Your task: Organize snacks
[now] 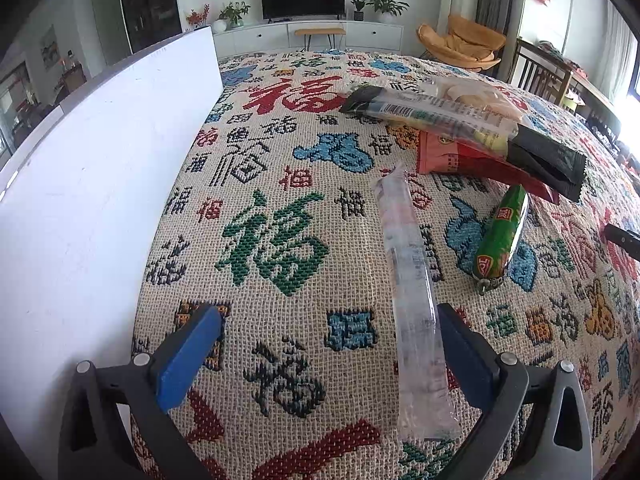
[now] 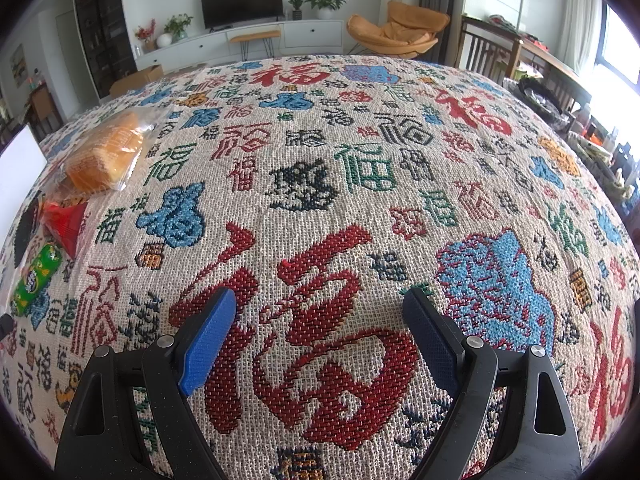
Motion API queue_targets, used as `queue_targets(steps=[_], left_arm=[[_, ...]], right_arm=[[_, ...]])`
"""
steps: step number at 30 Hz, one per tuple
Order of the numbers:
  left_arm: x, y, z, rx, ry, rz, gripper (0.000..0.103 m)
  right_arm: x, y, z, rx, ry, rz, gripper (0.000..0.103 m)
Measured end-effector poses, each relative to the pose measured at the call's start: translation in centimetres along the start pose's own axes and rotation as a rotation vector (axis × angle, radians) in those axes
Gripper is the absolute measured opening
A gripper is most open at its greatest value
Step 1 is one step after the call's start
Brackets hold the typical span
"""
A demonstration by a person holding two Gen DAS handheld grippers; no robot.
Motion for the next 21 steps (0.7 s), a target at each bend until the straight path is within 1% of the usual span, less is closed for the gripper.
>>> queue_targets(steps=[13, 16, 17, 19, 20, 21], left_arm=[[-0.1, 0.1, 0.0, -0.001, 0.001, -0.002, 0.103], [-0.1, 0.1, 0.0, -0.001, 0.001, -0.003, 0.103], [-0.1, 0.1, 0.0, -0.001, 0.000, -0.003, 0.103], [-0.1, 0.0, 0.0, -0.001, 0.000, -0.003, 0.103], [-0.1, 0.1, 0.0, -0.001, 0.000, -0.003, 0.103], [-0.1, 0.1, 0.0, -0.001, 0.000, -0.003, 0.103]], right_arm=[[0.1, 0.0, 0.0, -0.004, 0.007, 0.001, 0.089], [0.2, -0.1, 0.1, -0.003, 0.002, 0.006, 0.091], [0.2, -0.2, 0.2, -0.006, 0.009, 0.011, 0.090], [-0.5, 0.2, 0.6, -0.002, 0.031, 0.057, 0.089], [-1.2, 0.5, 1.4, 0.007, 0.002, 0.077, 0.089], [-2.2, 0.9, 2.6, 0.021, -0.064, 0.086, 0.089]])
Point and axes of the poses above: each gripper's, at about its wrist camera, not at the fingertips, and x roughly the way its jaws point, z to its left, y to its underside, the point moved 6 cm from there along x, roughly the way its jaws point, and after that the axes turned 12 degrees about y, right-handed, at the moved point
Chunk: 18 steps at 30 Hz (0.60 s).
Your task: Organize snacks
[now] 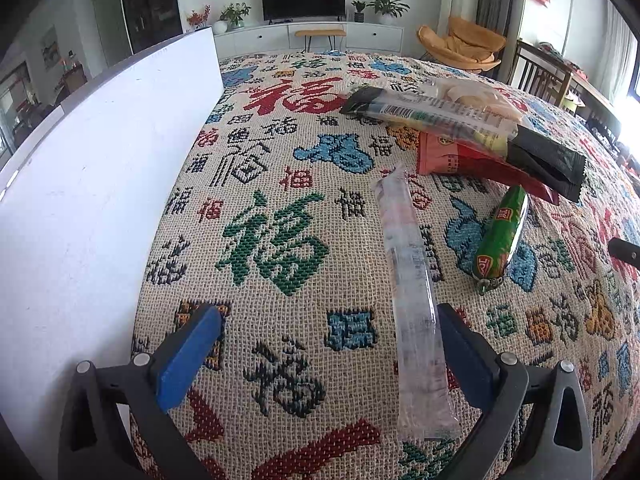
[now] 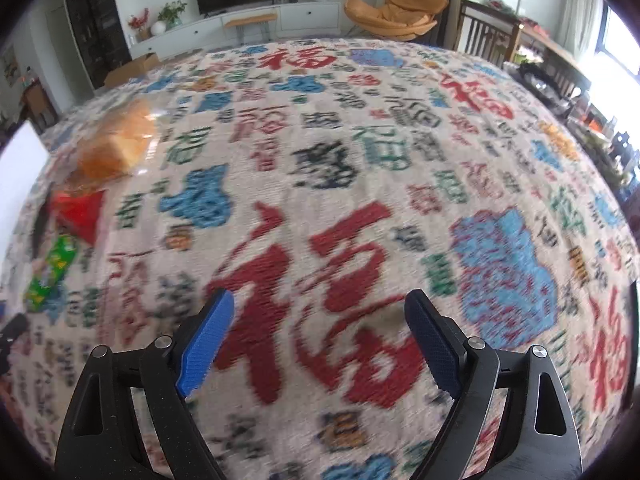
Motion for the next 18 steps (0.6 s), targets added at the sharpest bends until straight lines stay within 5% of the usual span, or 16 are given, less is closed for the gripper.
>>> queue_targets(steps=[3, 7, 10, 14, 18], left_arm=[[0.0, 0.0, 0.0, 0.000, 0.000, 0.000, 0.103], [0.0, 0.0, 0.0, 0.000, 0.000, -0.001, 0.103], [0.0, 0.0, 0.1, -0.001, 0.001, -0.002, 0.103], [0.0, 0.0, 0.1, -0.002, 0.001, -0.002, 0.103], [0.0, 0.0, 0.1, -0.003, 0.001, -0.002, 0.103]], right_arm=[[-2.7, 1.8, 6.4, -0.063, -0.222, 0.046, 0.089], [-4.2, 1.8, 14.0, -0.131, -0.406, 0.113, 0.087], [-3.5, -0.2, 16.5, -0.050, -0.418, 0.137, 0.086], [-2.0, -1.5, 19.7, -0.054, -0.385, 0.205, 0.060], [-2.0, -1.8, 20.7, -0.105, -0.306, 0.162, 0.060]])
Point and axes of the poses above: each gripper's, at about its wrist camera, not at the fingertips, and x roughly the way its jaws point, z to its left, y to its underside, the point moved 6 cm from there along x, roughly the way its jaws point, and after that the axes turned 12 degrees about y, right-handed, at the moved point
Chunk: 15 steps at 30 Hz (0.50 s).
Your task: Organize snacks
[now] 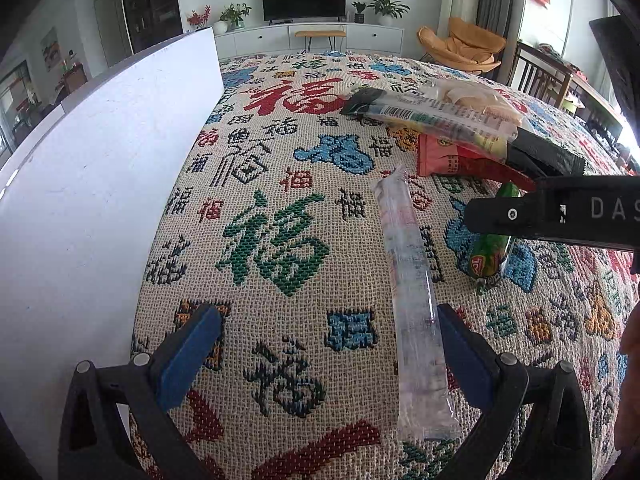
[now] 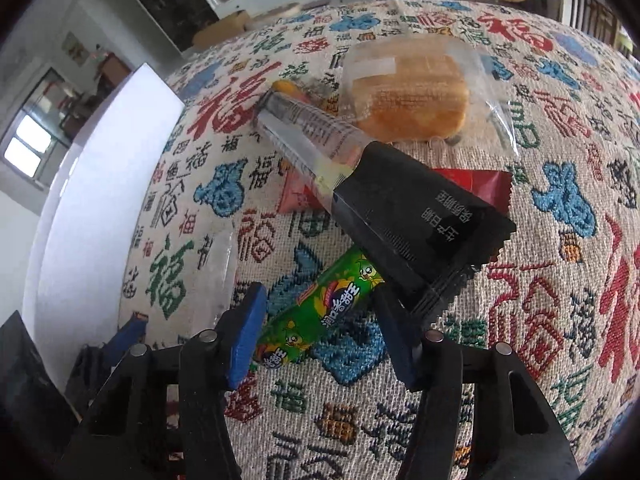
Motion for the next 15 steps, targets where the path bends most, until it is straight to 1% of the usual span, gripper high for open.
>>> queue_targets(steps=[2, 5, 7, 8, 9, 11, 15], left_arm=[[0.0, 0.0, 0.0, 0.000, 0.000, 0.000, 0.103], [0.0, 0.0, 0.0, 0.000, 0.000, 0.000, 0.103], [0.0, 0.0, 0.0, 0.000, 0.000, 0.000, 0.103], [0.0, 0.0, 0.0, 0.000, 0.000, 0.000, 0.103], [0.0, 0.0, 0.0, 0.000, 0.000, 0.000, 0.103], [-0.1, 0.0, 0.0, 0.000, 0.000, -0.001, 0.103], [-0.1, 0.0, 0.0, 0.000, 0.000, -0.001, 0.103]], right_arm=[[-0.1, 0.2, 0.2, -0.026, 0.017, -0.019, 0.060], [-0.3, 1.0, 0.7, -0.163, 0.049, -0.039, 0.056], [-0.6, 1.6, 0.5, -0.245, 0.076, -0.035, 0.040], [-0.8, 1.9, 0.1, -0.270, 0.085, -0.030, 0.025], [-0.9, 2.1, -0.4, -0.282, 0.093, -0.024, 0.024], [-1.3, 2.7, -1.7, -0.282, 0.066, -0.011, 0.024], [-2.1, 3.9, -4.9, -0.254, 0.074, -0.032, 0.024]])
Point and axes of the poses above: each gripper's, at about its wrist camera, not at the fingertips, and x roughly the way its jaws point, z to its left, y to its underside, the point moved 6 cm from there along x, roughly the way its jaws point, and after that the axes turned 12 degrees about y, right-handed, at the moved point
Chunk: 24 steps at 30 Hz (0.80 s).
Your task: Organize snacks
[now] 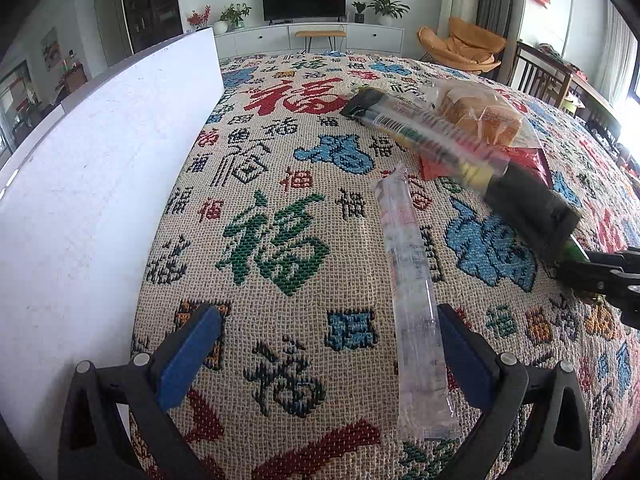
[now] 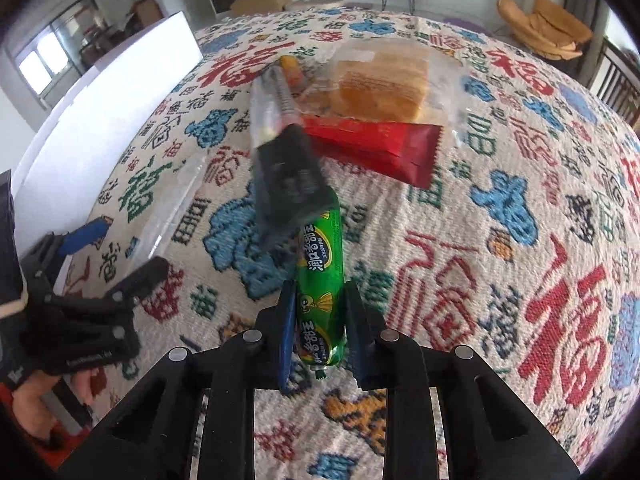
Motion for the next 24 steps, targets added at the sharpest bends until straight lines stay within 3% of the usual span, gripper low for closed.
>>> queue_targets(steps=[2, 8, 10, 11, 12, 14, 20, 24], left_arm=[[0.0, 0.0, 0.0, 0.000, 0.000, 0.000, 0.103], [0.0, 0.0, 0.0, 0.000, 0.000, 0.000, 0.103], [0.0, 0.0, 0.0, 0.000, -0.001, 0.000, 0.103], [0.0, 0.0, 0.0, 0.000, -0.001, 0.000, 0.103], [0.0, 0.0, 0.0, 0.000, 0.000, 0.000, 0.103], [0.0, 0.0, 0.0, 0.000, 0.000, 0.000, 0.103], [0.0, 0.0, 0.0, 0.000, -0.001, -0.001, 0.103], [0.0, 0.0, 0.0, 0.000, -0.001, -0.001, 0.103]], right_arm=[[-0.8, 1.1, -2.0, 0.035, 0.016, -0.038, 0.024], [-1.2, 2.8, -8.0, 0.126, 0.228, -0.171, 0.024], [-0.4, 3.1, -8.8, 0.137, 0.213, -0.174, 0.026], [-0.5, 3.1, -8.9, 0.142, 0.204, -0.199, 0.031], [-0.5, 3.1, -9.1, 0.136, 0.220, -0.203, 0.049], [-0.5, 3.2, -9.4, 0.121, 0.278, -0.209, 0.071], [-0.2, 3.3, -10.9, 0.180, 0.230, -0.188, 0.077], [-0.1, 3.5, -11.0, 0.178, 0.267, -0.182, 0.082]])
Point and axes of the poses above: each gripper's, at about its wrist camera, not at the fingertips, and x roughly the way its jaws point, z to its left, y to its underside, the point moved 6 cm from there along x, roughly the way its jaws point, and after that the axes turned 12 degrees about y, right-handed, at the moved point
